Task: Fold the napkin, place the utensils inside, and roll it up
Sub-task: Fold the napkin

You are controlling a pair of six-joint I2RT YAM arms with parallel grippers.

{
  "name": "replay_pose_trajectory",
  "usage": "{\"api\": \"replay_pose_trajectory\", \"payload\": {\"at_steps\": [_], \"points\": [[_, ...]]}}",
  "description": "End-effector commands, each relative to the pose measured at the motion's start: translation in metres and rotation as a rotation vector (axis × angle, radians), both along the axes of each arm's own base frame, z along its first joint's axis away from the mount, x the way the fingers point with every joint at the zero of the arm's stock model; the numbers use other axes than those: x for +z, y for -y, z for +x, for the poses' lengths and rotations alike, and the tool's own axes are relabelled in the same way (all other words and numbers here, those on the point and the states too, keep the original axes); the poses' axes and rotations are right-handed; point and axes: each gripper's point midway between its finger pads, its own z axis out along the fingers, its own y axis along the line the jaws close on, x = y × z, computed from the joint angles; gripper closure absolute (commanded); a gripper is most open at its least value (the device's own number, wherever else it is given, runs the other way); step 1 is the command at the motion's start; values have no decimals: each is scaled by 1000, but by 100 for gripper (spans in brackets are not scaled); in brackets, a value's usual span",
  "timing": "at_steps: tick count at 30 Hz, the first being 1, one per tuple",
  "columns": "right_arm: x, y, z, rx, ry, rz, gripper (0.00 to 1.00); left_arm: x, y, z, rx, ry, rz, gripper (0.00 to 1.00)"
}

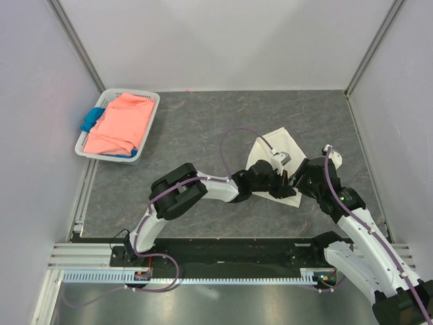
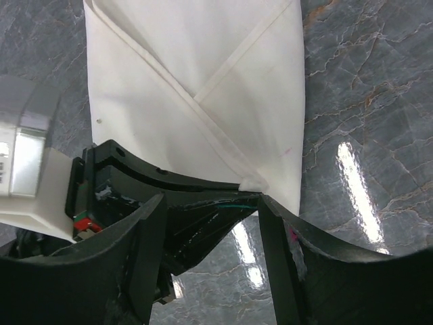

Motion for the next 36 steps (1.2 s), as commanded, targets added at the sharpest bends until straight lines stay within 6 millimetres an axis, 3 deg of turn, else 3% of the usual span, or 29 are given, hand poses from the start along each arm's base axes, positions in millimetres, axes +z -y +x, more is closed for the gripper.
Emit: {"api": "replay_pose_trajectory", "payload": {"at_steps": [1, 3, 4, 8, 14, 15, 17, 21, 23, 24, 27, 29, 36], "points": [[3, -3, 2, 0, 16, 23, 36, 3, 15, -9, -58, 54, -15, 98], [3, -3, 3, 0, 17, 24, 36, 3, 17, -10, -57, 48, -16, 98], [4, -3, 3, 1, 19, 23, 36, 3, 18, -11, -63, 39, -17, 93], [8, 1, 3, -17, 24, 12, 35, 11, 21, -13, -71, 41, -29, 37], [25, 12, 3, -66, 39, -22, 34, 44, 19, -15, -73, 75, -72, 10], [26, 14, 3, -67, 40, -32, 34, 58, 18, -15, -75, 88, -93, 8], [32, 18, 5, -82, 40, -51, 34, 66, 14, -17, -77, 105, -99, 6], [47, 26, 9, -113, 65, -83, 32, 103, 2, -21, -82, 160, -145, 4], [55, 26, 12, -115, 76, -82, 31, 108, -4, -25, -92, 174, -150, 3], [57, 26, 13, -116, 79, -82, 31, 123, -9, -28, -100, 199, -169, 3], [54, 25, 16, -113, 64, -89, 31, 117, -27, -25, -70, 221, -126, 2], [42, 24, 17, -107, 32, -103, 30, 112, -49, -21, -22, 225, -86, 2], [-4, 19, 22, -65, -73, -117, 36, 77, -132, 24, 275, 232, 141, 2]]}}
